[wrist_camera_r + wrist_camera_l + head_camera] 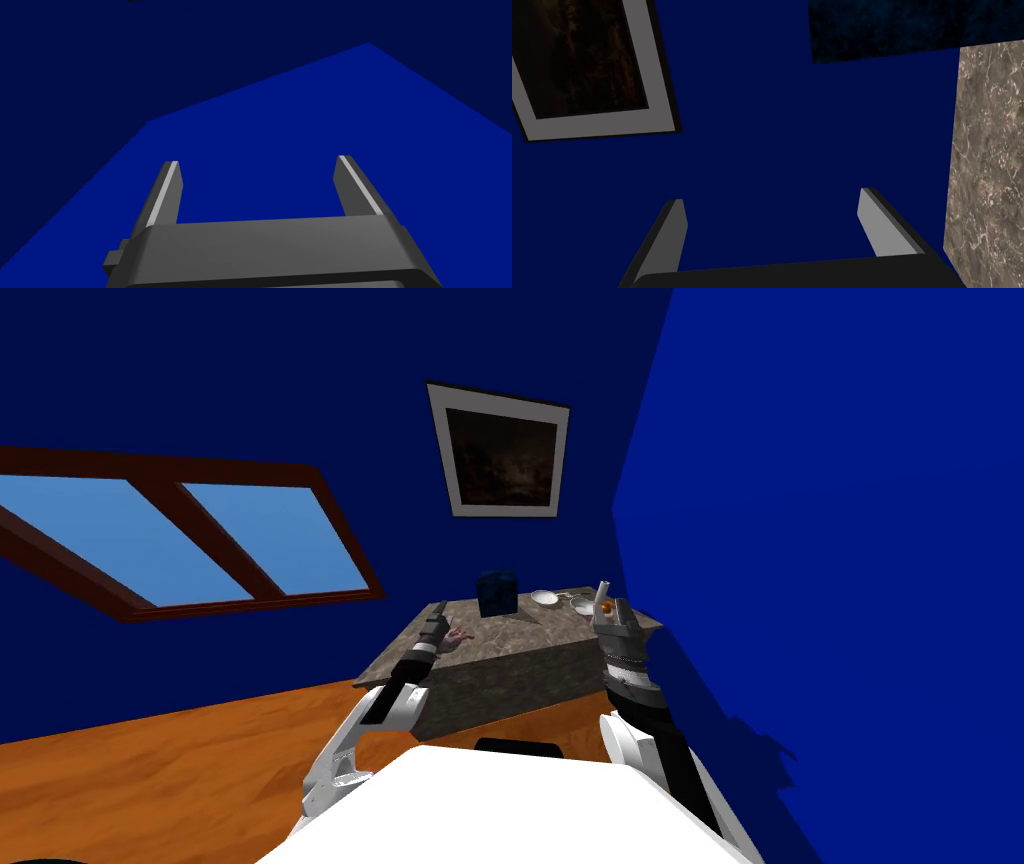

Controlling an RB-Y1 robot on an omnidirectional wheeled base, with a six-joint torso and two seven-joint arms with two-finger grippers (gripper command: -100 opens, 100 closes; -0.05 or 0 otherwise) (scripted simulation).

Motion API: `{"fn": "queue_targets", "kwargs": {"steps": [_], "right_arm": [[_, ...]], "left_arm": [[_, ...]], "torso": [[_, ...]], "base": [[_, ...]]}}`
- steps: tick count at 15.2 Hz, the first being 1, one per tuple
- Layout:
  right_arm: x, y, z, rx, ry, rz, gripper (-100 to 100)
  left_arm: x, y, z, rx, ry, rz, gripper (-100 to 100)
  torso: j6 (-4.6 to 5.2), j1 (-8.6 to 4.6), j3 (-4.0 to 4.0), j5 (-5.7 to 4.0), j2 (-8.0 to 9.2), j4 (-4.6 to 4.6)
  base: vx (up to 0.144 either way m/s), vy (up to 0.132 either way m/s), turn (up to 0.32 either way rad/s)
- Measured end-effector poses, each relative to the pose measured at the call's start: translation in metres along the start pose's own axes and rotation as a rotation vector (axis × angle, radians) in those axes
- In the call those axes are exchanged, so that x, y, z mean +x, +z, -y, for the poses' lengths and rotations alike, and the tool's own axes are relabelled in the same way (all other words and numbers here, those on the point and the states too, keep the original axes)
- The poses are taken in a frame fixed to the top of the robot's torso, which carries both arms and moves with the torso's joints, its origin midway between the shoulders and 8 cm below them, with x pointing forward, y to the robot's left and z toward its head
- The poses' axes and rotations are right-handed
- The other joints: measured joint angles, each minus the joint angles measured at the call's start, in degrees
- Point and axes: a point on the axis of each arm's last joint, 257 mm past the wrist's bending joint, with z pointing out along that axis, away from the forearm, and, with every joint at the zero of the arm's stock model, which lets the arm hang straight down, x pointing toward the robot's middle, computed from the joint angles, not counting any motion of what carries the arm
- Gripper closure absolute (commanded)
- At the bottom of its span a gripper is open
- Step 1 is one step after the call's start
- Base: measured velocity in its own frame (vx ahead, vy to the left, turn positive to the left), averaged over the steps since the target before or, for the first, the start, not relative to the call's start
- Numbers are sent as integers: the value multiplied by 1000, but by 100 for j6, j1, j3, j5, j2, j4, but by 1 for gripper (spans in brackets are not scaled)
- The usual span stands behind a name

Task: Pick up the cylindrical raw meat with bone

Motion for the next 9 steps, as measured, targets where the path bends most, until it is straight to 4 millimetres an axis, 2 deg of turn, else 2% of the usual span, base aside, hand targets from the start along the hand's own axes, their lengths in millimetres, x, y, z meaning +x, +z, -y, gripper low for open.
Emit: {"fn": "queue_targets", "kwargs": {"steps": [5, 7, 9], "right_arm": [[0, 0, 0, 0, 0, 0, 0], [0, 0, 0, 0, 0, 0, 0], [0, 0, 0, 0, 0, 0, 0]], "left_arm": [[-18, 8, -18, -72, 28, 35, -100], [-25, 11, -26, -105, 35, 52, -100], [-32, 13, -31, -129, 42, 66, -100]], "torso": [[2, 0, 0, 0, 0, 0], [-2, 1, 0, 1, -1, 0], [2, -1, -1, 0, -2, 0]], "base": [[-12, 3, -161], [-7, 5, -19], [-9, -1, -187]]}}
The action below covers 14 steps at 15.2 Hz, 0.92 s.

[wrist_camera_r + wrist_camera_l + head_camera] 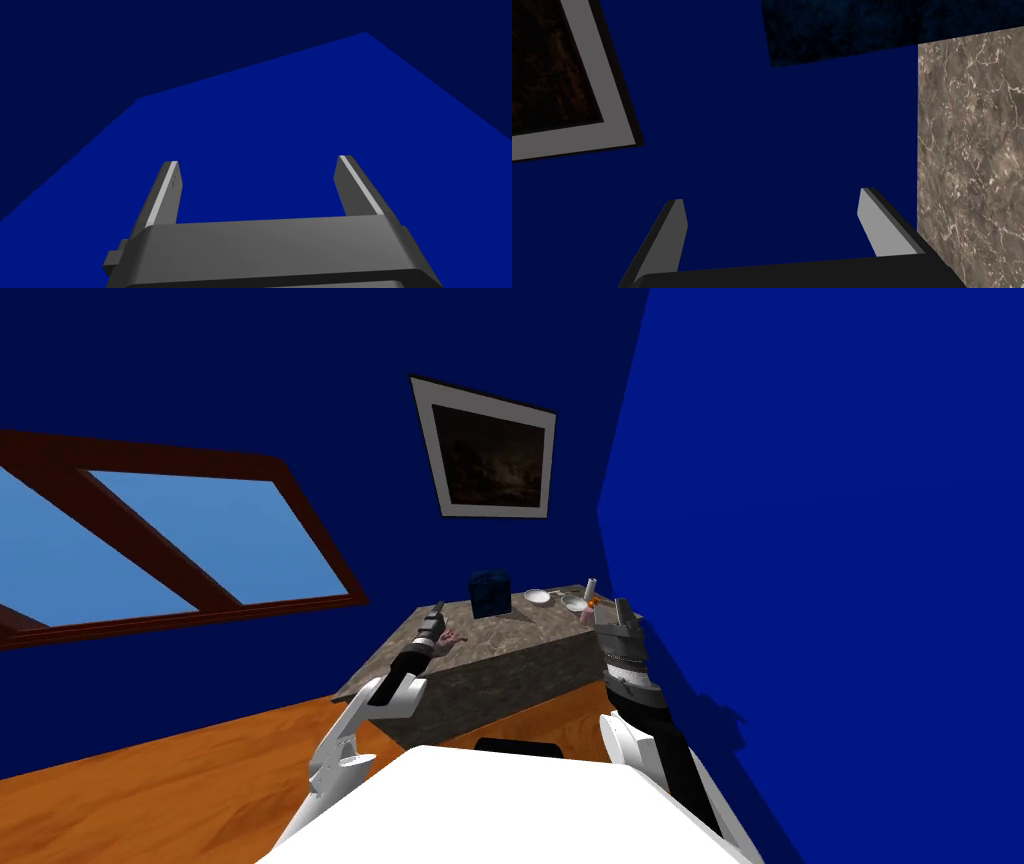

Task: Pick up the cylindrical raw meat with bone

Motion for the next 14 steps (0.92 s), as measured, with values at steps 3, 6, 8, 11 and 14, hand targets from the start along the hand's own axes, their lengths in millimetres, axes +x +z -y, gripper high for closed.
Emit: {"fn": "queue_targets", "kwargs": {"steps": [3, 6, 8, 11, 14], "right_arm": [[0, 0, 0, 0, 0, 0, 0], [0, 0, 0, 0, 0, 0, 0], [0, 0, 0, 0, 0, 0, 0], [0, 0, 0, 0, 0, 0, 0], [0, 0, 0, 0, 0, 0, 0]], "left_arm": [[-11, 3, -10, -44, 11, 31, -100], [-21, 7, -19, -88, 16, 58, -100], [-34, 11, -23, -114, 21, 85, -100], [-43, 12, -31, -155, 23, 115, -100], [-59, 16, -41, -203, 23, 158, -100]], "torso": [[0, 0, 1, 0, 1, 0], [-5, 2, 0, 1, 0, 0], [-1, 1, 0, 0, 0, 0], [-1, 1, 0, 0, 0, 0], [0, 1, 0, 0, 0, 0]], "base": [[-11, 4, -158], [-7, 3, -77], [-9, 5, -155], [-9, 3, -111], [-9, 6, -177]]}}
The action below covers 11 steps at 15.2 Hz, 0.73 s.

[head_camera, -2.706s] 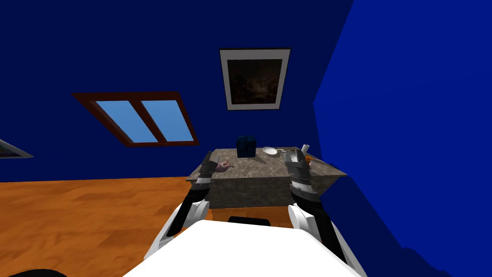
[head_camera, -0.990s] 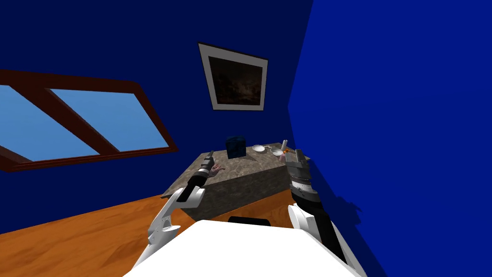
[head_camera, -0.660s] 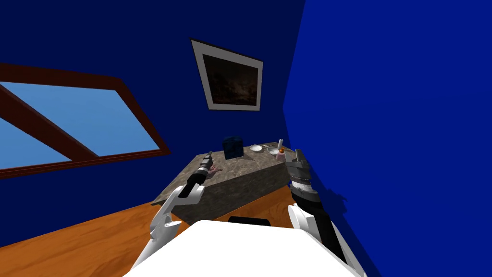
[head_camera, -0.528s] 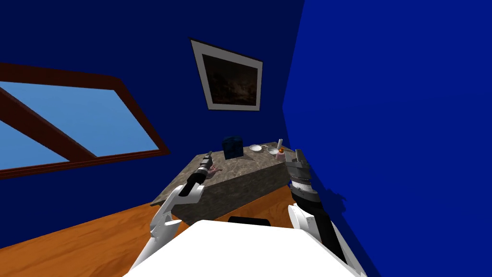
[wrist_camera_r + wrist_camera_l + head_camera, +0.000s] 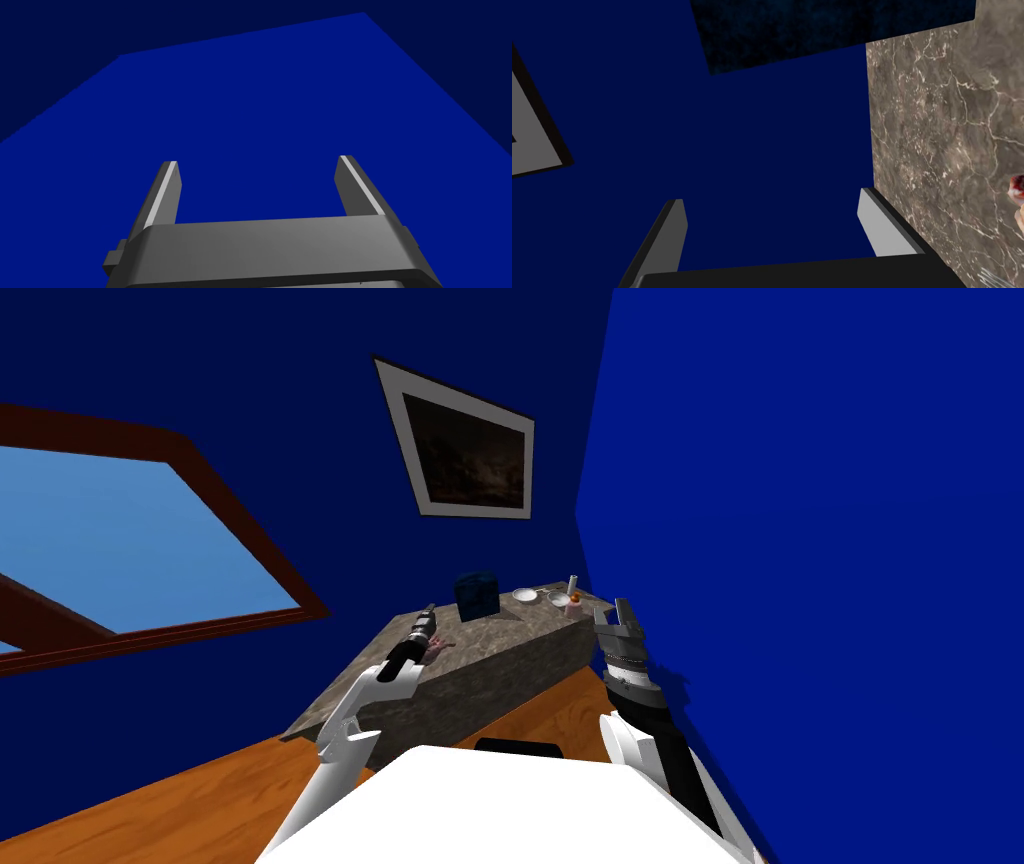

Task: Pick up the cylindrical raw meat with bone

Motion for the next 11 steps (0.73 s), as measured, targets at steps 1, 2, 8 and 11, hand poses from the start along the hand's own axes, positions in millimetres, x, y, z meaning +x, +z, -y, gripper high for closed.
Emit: {"fn": "queue_targets", "kwargs": {"steps": [1, 2, 8, 11], "right_arm": [[0, 0, 0, 0, 0, 0, 0], [0, 0, 0, 0, 0, 0, 0], [0, 0, 0, 0, 0, 0, 0], [0, 0, 0, 0, 0, 0, 0]], "left_arm": [[-6, 2, -4, -16, -1, 17, -100], [-9, 3, -7, -32, -3, 27, -100], [-34, 6, -23, -117, -13, 102, -100], [-46, 8, -32, -163, -22, 139, -100]], "torso": [[-2, 1, 0, 0, 1, 0], [-4, 1, 0, 0, 1, 0], [-1, 0, 0, 0, 0, 0], [-6, 2, 0, 1, 0, 0]], "base": [[-9, 8, -71], [-5, 5, 11], [-8, 4, -143], [-7, 6, -92]]}}
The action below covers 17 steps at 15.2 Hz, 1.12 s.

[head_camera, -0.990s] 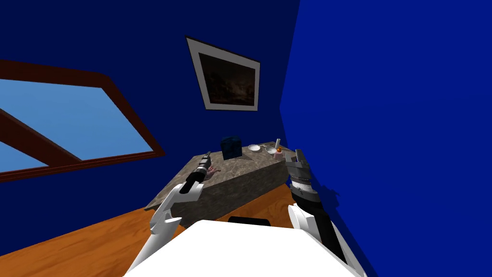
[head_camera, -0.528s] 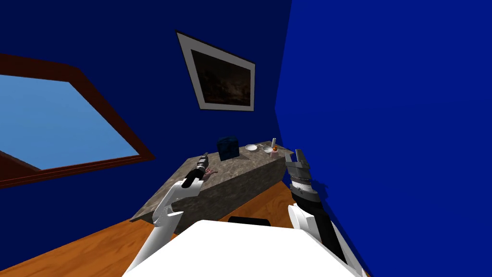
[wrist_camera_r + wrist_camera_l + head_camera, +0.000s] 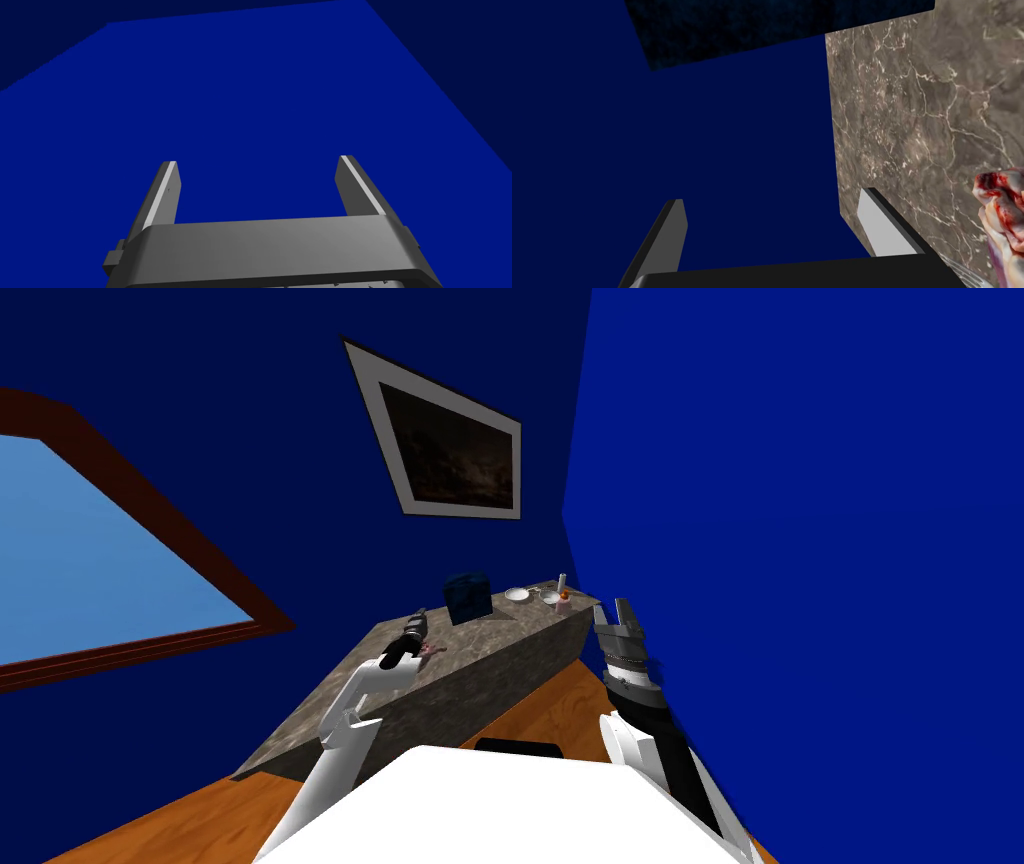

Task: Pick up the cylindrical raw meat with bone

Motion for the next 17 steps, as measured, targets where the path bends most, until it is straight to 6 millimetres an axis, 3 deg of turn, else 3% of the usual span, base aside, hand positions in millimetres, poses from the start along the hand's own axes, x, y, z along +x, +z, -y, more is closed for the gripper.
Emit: {"fn": "queue_targets", "kwargs": {"steps": [17], "right_arm": [[0, 0, 0, 0, 0, 0, 0]], "left_arm": [[-63, 6, -44, -239, -96, 227, -100]], "torso": [[3, 1, 0, 0, -1, 0]], "base": [[-7, 9, -119]]}}
